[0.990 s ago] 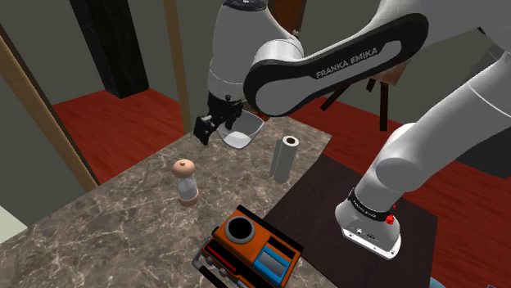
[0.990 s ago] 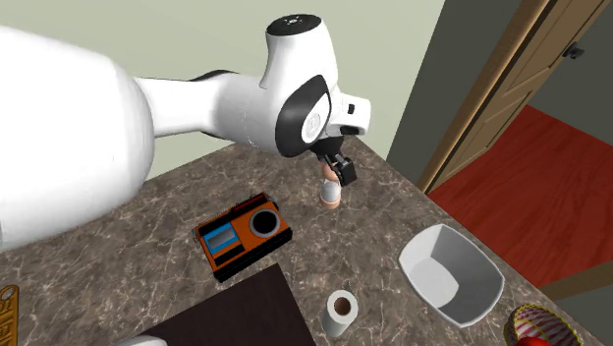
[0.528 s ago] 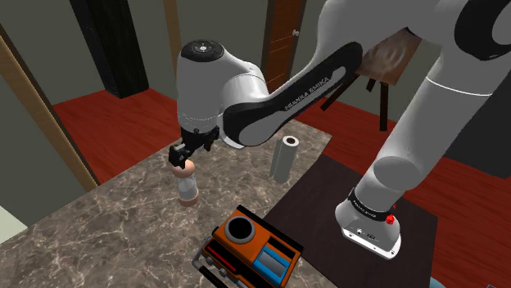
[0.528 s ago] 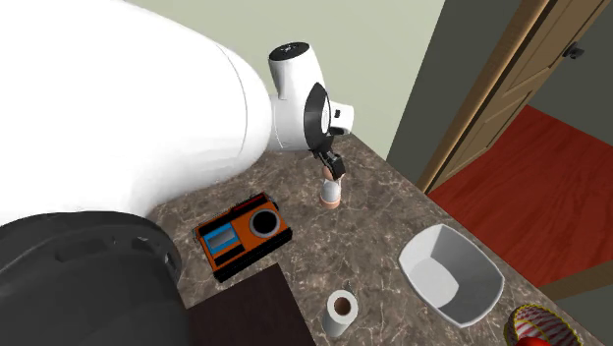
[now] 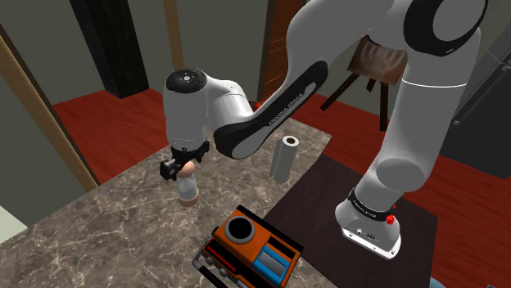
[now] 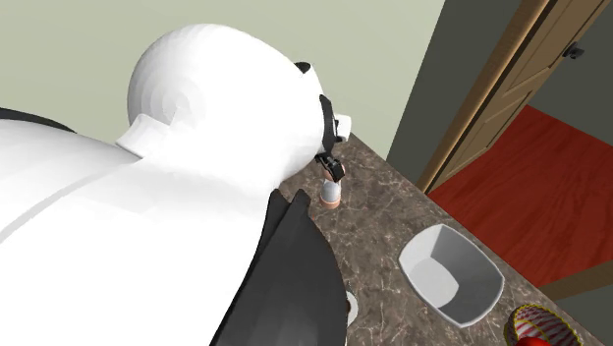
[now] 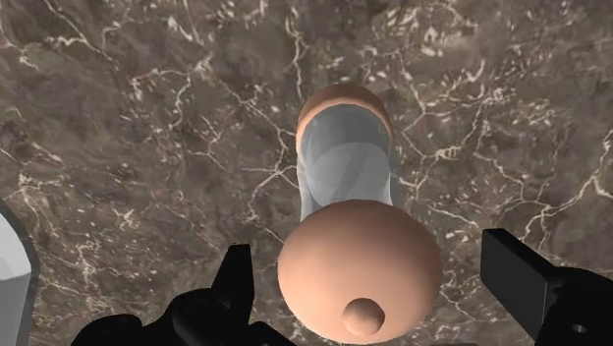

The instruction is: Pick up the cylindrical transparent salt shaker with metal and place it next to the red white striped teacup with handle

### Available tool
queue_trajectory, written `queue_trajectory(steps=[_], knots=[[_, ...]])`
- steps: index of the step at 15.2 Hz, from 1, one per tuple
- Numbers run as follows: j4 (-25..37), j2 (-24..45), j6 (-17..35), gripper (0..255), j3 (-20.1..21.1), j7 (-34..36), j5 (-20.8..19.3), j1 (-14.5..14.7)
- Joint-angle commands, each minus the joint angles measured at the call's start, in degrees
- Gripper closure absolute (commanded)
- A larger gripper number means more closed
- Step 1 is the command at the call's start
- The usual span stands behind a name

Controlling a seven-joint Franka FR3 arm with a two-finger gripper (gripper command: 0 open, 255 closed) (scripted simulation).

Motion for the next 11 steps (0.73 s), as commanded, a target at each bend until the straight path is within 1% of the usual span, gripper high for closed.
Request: queue_trajectory(steps=[1,2,9,10,11], knots=[[0.03,1.35,0.85,0,-0.83,1.03,-1.73,0.4],[0.1,1.77,1.05,0,-1.08,1.34,-2.23,0.56],[0.1,1.77,1.05,0,-1.08,1.33,-2.21,0.57],[0.1,1.77,1.05,255,-1.08,1.33,-2.21,0.57],[0.1,1.77,1.05,255,-1.08,1.33,-2.21,0.57]])
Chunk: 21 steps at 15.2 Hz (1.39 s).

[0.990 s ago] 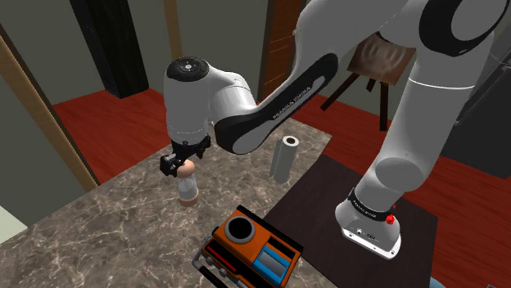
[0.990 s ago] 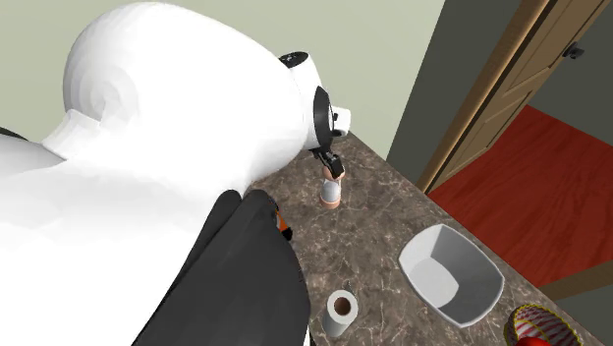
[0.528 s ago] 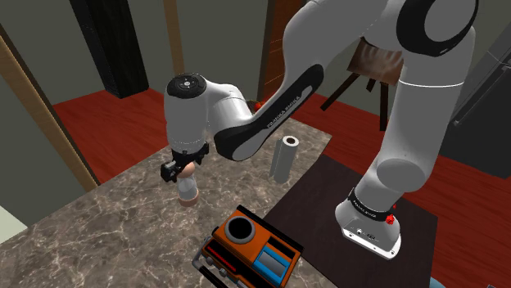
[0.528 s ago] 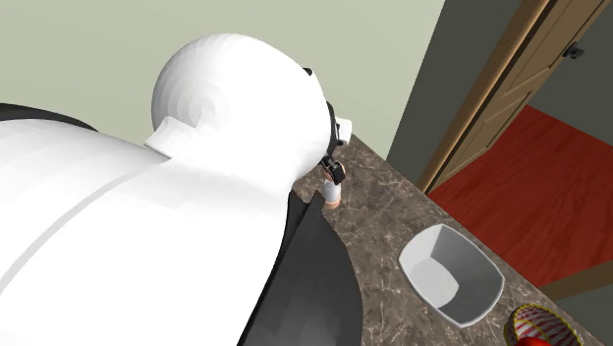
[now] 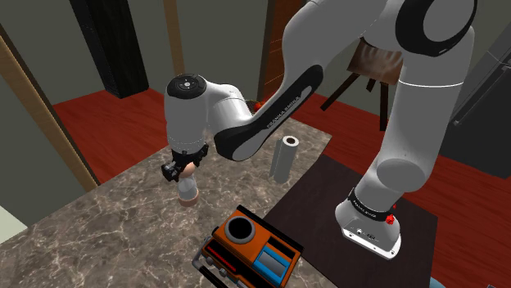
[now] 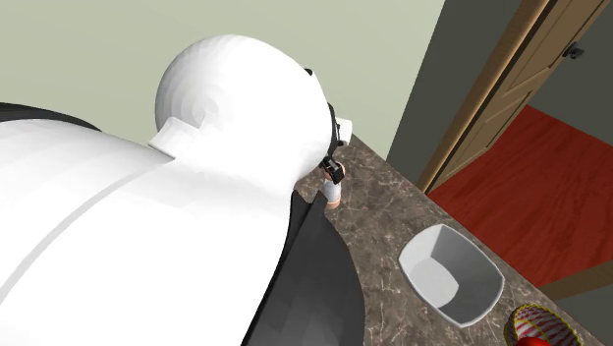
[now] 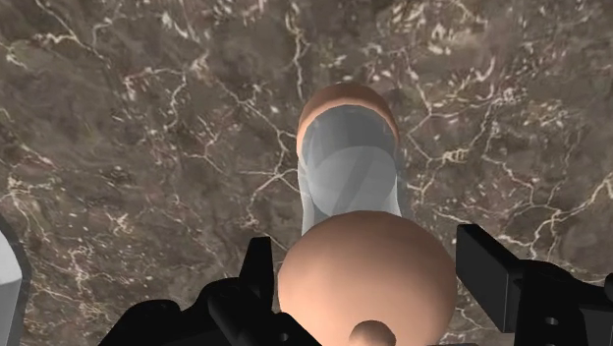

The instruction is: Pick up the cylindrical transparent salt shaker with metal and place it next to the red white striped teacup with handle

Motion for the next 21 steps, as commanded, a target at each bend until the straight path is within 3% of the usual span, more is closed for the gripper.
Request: queue_trajectory(steps=[1,8,21], knots=[[-0.01,0.02,-0.01,255,-0.01,0.0,0.0,0.0],[-0.03,0.01,0.0,255,-0.01,0.0,-0.01,-0.01],[2.15,-7.4,-6.05,255,3.82,-8.26,10.25,-3.13]])
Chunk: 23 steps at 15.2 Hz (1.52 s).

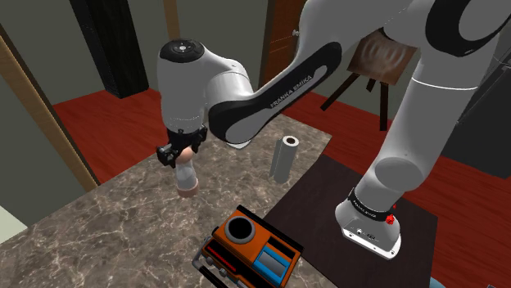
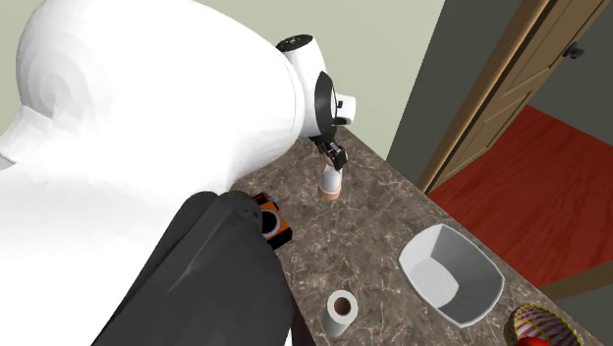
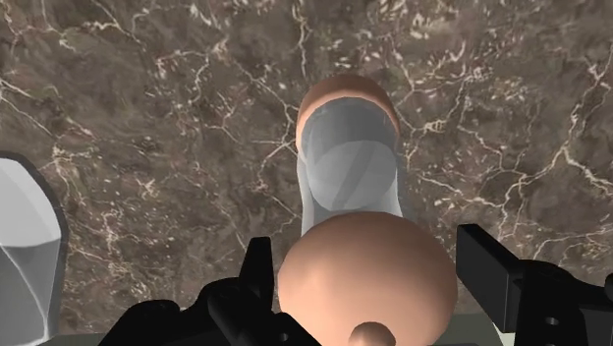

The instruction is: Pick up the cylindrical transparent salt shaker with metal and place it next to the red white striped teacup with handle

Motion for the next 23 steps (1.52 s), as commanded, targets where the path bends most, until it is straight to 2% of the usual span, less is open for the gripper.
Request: queue_trajectory(steps=[1,12,23], knots=[[0.49,-1.05,-0.97,255,0.37,-1.27,1.47,-0.41],[4.42,-5.99,-7.3,255,1.51,-6.96,8.14,-1.56],[10.1,-9.14,-14.52,255,1.62,-11.01,12.33,-1.93]])
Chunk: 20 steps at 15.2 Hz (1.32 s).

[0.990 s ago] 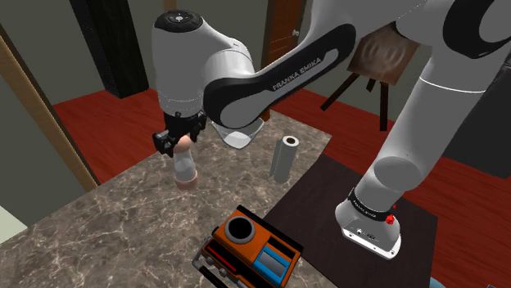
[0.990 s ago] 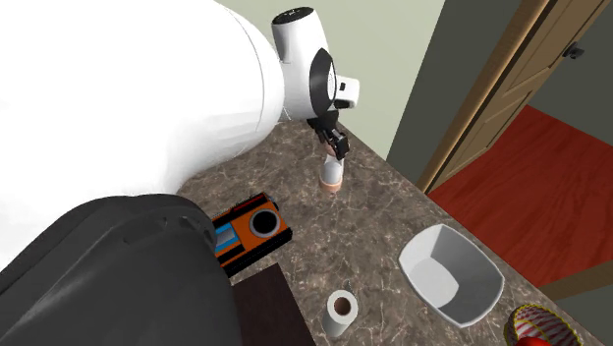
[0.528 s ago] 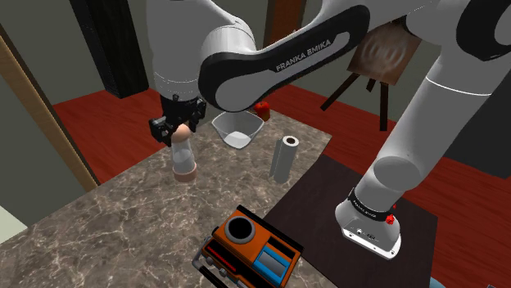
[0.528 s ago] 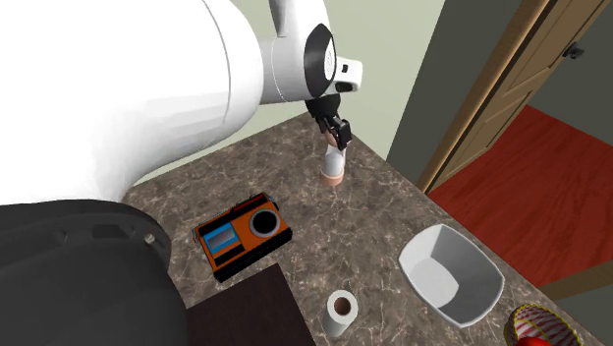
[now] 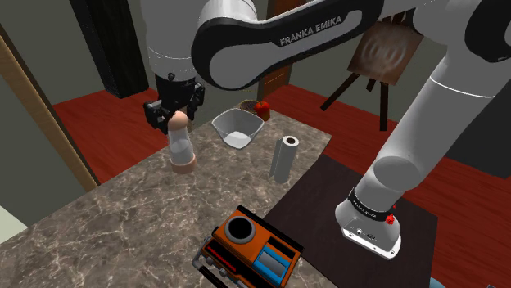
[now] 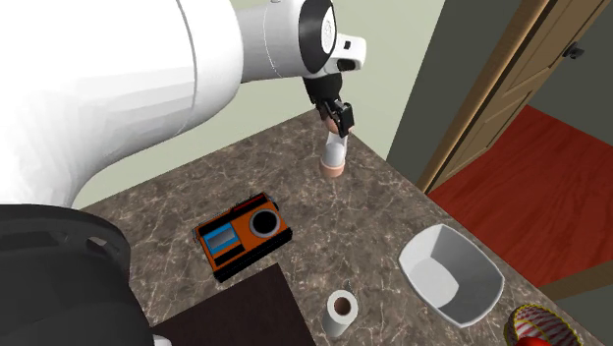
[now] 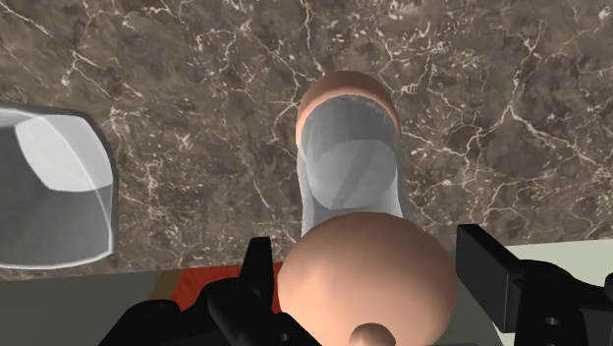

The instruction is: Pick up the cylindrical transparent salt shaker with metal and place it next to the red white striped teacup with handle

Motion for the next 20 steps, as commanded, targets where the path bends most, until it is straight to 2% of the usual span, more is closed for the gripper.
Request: queue_trajectory(steps=[1,14,20], knots=[[1.27,-0.37,-1.43,255,-0.06,-0.72,0.55,-0.08],[10.09,-1.24,-10.56,255,-0.02,-3.33,2.25,-0.05],[1.08,-10.92,-6.69,255,-6.84,-15.48,10.59,-3.63]])
